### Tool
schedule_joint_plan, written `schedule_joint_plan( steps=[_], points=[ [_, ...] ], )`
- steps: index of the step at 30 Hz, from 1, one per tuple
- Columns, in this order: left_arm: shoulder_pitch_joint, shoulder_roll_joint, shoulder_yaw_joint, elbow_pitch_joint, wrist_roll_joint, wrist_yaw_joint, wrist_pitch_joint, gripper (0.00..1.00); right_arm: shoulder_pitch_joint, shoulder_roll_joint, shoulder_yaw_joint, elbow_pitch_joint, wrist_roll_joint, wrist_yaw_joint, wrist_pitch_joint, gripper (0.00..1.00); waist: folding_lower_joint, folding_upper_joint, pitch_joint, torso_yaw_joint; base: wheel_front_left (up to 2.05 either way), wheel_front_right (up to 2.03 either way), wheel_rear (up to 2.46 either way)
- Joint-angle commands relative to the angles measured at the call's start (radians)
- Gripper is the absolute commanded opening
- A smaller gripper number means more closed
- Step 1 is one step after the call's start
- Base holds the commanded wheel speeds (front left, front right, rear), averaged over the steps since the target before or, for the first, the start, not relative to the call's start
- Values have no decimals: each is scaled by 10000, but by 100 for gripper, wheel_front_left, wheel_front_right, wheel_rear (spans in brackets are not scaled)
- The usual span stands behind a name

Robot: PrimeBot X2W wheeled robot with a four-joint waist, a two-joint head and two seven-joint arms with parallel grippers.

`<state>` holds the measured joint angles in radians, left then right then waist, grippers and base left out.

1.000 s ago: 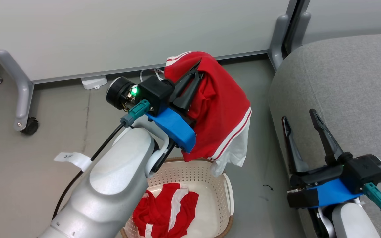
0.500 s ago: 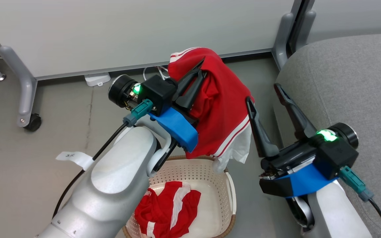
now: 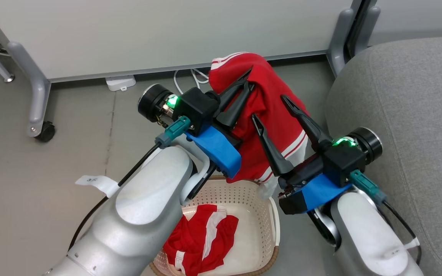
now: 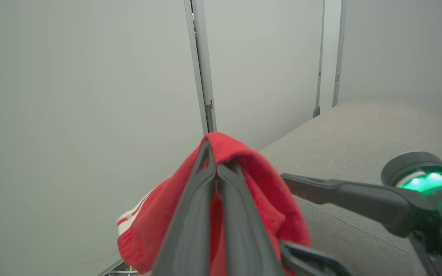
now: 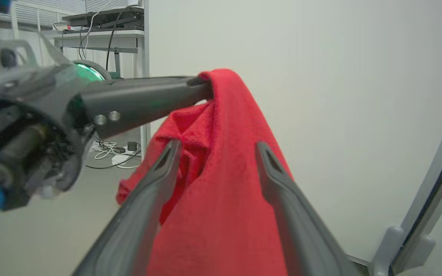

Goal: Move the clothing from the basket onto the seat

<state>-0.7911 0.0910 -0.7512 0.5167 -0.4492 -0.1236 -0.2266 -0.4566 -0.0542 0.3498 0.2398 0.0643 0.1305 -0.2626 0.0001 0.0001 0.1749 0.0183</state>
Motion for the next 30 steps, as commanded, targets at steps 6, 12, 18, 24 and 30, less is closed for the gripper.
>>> schedule_joint_plan(
  steps=[6, 12, 18, 24, 30],
  points=[
    [-226, -93, -141, -89, -31, 36, -90, 0, -583, 10, -178, 1478, -383, 5, -35, 100, -1, -1, 31, 136, 0, 0, 0],
    [-234, -144, -261, -125, -61, 41, -110, 0, -903, 30, -403, 2182, -553, 5, -35, 100, -1, -1, 21, 188, 0, 0, 0],
    [-267, -190, -398, -153, -106, 38, -122, 0, -1184, 34, -392, 2602, -106, 5, -35, 0, -1, -1, -11, 242, 0, 0, 0],
    [-238, -170, -472, -82, -167, 46, -139, 0, -1197, 35, -407, 2545, 96, 5, -35, 0, -1, -1, -29, 254, 0, 0, 0],
    [-178, -117, -514, -29, -182, 75, -161, 0, -1023, 36, -357, 2434, 233, 5, -35, 0, -1, -1, -57, 221, 0, 0, 0]
  ],
)
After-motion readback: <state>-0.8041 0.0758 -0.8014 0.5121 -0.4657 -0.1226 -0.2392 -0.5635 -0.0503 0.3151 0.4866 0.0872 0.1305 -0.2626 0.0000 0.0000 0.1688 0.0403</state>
